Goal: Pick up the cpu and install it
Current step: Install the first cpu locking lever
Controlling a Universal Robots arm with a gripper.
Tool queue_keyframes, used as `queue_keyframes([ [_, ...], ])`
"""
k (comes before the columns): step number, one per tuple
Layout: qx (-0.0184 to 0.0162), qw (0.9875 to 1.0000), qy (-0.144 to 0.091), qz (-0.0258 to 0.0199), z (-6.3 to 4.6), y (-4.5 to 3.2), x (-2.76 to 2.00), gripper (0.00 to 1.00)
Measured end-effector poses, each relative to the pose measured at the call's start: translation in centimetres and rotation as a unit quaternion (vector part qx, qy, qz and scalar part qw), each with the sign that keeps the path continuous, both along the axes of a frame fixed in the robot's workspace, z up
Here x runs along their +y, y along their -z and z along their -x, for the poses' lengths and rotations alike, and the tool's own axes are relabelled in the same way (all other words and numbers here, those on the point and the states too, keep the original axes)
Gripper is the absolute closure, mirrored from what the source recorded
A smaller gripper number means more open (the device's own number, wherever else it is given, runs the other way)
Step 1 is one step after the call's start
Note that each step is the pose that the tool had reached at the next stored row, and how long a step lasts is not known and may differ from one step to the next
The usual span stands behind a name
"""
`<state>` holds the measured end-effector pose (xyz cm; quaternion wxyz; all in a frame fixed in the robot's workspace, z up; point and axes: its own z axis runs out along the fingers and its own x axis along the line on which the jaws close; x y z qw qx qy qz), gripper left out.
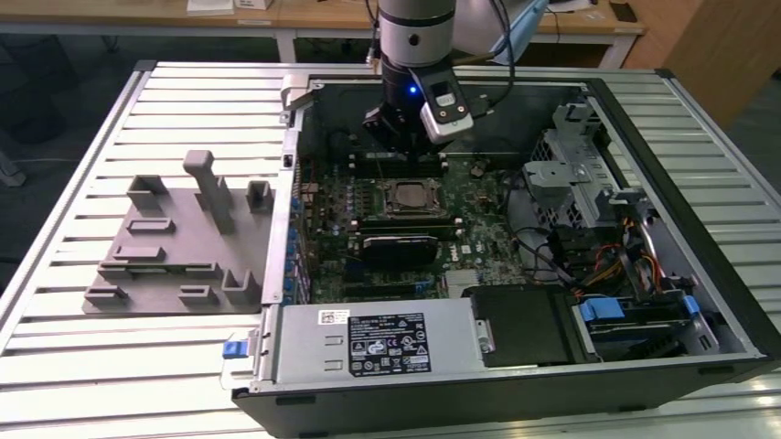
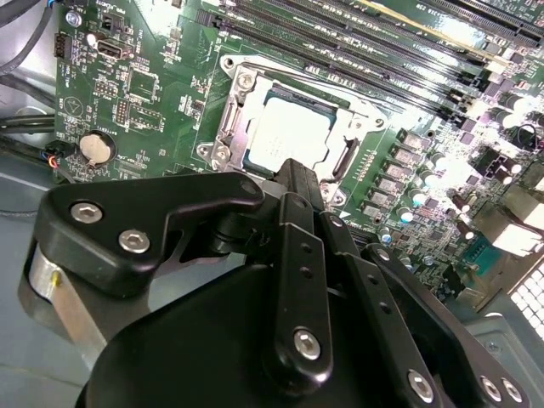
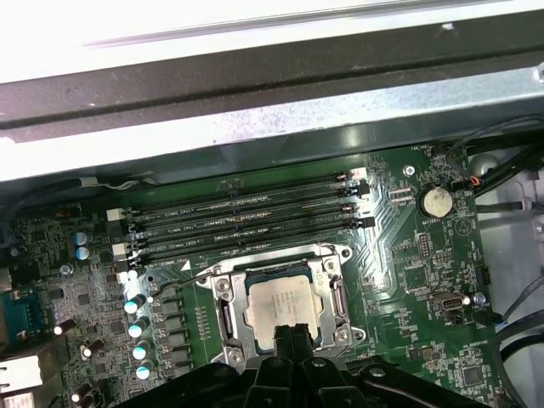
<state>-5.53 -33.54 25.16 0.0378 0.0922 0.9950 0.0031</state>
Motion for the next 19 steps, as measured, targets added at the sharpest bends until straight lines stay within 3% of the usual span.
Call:
queue_keyframes([
  [6,0.0000,1.0000,0.000,0.0001,0.0,-0.02,0.00,0.89],
  [19,0.0000,1.0000,0.000,0.0000,1.4,-0.02,0.00,0.89],
])
